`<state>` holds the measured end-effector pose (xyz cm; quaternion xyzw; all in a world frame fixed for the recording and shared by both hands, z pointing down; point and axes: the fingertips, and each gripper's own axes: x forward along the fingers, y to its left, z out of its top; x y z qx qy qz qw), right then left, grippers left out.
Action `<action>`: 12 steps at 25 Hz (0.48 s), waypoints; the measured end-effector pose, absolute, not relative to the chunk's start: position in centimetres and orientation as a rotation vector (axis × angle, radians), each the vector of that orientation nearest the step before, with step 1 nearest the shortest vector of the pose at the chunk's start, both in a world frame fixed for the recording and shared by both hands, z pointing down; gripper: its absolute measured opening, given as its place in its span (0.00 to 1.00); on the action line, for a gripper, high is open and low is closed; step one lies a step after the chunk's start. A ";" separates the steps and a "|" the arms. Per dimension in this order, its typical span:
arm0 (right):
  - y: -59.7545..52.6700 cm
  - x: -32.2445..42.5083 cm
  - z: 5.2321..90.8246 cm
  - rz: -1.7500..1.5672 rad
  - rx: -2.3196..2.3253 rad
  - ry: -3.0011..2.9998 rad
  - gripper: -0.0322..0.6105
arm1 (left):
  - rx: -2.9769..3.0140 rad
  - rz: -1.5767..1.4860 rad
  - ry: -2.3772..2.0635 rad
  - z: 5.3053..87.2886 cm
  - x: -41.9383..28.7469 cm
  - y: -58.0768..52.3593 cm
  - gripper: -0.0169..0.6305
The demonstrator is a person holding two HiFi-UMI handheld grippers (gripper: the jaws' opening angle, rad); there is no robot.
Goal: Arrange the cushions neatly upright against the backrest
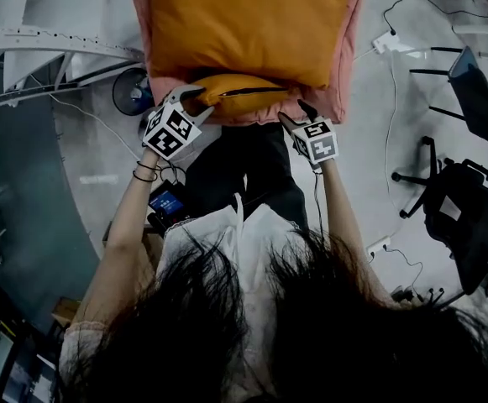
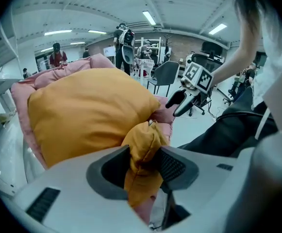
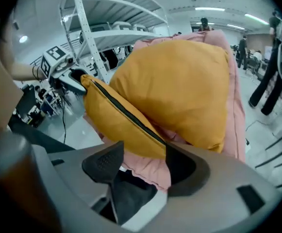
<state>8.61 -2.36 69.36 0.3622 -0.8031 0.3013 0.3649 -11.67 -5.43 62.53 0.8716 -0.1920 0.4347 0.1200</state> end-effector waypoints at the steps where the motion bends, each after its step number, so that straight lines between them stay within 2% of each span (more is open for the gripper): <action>1: -2.8 8.7 70.3 0.747 0.910 -2.051 0.45 | 2.530 1.273 -0.575 62.8 -12.2 -5.6 0.30; 12: -5.2 7.3 81.2 0.275 0.417 -1.837 0.49 | 2.467 1.215 -0.655 63.5 -14.1 -6.2 0.29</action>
